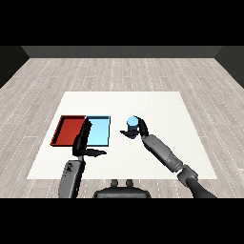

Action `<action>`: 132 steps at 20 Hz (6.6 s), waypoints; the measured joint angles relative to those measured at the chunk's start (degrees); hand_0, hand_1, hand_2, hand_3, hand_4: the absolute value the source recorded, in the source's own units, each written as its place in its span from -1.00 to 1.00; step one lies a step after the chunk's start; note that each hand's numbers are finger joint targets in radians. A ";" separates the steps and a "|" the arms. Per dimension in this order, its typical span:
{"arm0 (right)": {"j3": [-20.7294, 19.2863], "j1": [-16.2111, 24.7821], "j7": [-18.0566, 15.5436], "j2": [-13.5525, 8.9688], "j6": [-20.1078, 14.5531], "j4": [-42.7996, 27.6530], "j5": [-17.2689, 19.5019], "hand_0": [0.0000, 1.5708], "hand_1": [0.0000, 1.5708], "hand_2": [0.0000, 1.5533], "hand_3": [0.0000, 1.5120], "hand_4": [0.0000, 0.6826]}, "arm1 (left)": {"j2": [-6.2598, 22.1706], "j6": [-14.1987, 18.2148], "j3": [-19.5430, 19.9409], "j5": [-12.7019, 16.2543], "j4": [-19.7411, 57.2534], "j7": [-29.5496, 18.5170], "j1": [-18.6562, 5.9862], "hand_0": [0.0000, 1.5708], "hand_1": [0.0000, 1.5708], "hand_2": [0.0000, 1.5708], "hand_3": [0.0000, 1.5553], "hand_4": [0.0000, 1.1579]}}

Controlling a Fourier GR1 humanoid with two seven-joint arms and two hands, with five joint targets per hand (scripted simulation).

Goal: Pick the blue can and put it in the blue box

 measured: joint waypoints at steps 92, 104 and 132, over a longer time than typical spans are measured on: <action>-12.80 11.53 21.79 13.04 9.89 -35.68 32.47 0.10 0.10 0.11 -0.21 -1.00 | -0.45 30.20 -25.42 18.89 34.27 -6.71 -25.60 1.00 1.00 1.00 0.91 0.95; -13.83 14.00 22.21 12.63 14.06 -36.65 34.24 -1.00 -1.00 -1.00 -1.00 -1.00 | -0.02 29.28 -22.23 15.45 31.81 -7.48 -23.78 1.00 1.00 1.00 0.92 0.96; -29.03 26.37 14.18 12.17 17.55 -39.67 22.57 -1.00 -1.00 -1.00 -1.00 -1.00 | 14.89 28.07 -10.22 4.72 48.23 7.03 -29.25 0.95 0.95 0.81 0.63 0.68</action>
